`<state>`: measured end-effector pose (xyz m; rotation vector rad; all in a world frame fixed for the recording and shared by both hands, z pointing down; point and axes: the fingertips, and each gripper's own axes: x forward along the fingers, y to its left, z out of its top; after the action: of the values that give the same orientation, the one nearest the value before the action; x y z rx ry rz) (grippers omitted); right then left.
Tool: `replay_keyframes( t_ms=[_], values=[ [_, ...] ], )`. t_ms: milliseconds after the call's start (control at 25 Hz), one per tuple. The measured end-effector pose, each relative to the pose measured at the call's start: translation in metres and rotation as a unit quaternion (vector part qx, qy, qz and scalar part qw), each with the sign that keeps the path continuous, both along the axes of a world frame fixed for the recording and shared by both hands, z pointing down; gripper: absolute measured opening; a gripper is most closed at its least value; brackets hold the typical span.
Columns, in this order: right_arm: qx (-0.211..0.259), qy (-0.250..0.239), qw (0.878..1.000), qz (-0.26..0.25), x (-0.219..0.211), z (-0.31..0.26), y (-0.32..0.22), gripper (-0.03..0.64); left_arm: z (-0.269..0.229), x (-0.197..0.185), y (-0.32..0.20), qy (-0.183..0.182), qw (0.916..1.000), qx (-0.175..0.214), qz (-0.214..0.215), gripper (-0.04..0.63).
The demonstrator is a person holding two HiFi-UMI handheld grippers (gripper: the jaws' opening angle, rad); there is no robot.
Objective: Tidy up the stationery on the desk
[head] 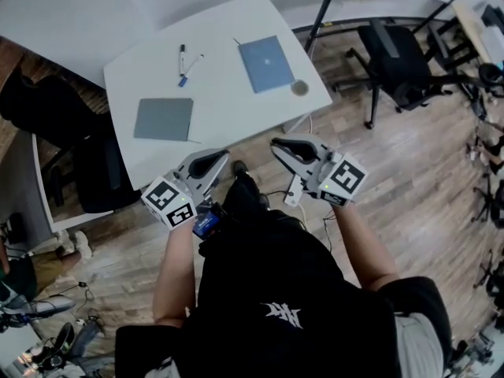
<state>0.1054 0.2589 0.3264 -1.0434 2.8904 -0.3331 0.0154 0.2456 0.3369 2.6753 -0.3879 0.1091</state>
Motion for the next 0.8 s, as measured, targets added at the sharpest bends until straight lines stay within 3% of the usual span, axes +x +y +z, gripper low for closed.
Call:
replay_keyframes(
  t_ms=[360,800],
  values=[
    [-0.024,0.024,0.999,-0.010,0.016,0.012,-0.053,0.049,0.022,0.016,-0.058,0.003,0.9999,-0.015,0.000,0.003],
    [-0.070,0.047,0.996,0.001,0.042,0.028,-0.156,0.051,0.044,0.041,-0.157,0.003,0.9995,-0.030,0.000,0.003]
  ],
)
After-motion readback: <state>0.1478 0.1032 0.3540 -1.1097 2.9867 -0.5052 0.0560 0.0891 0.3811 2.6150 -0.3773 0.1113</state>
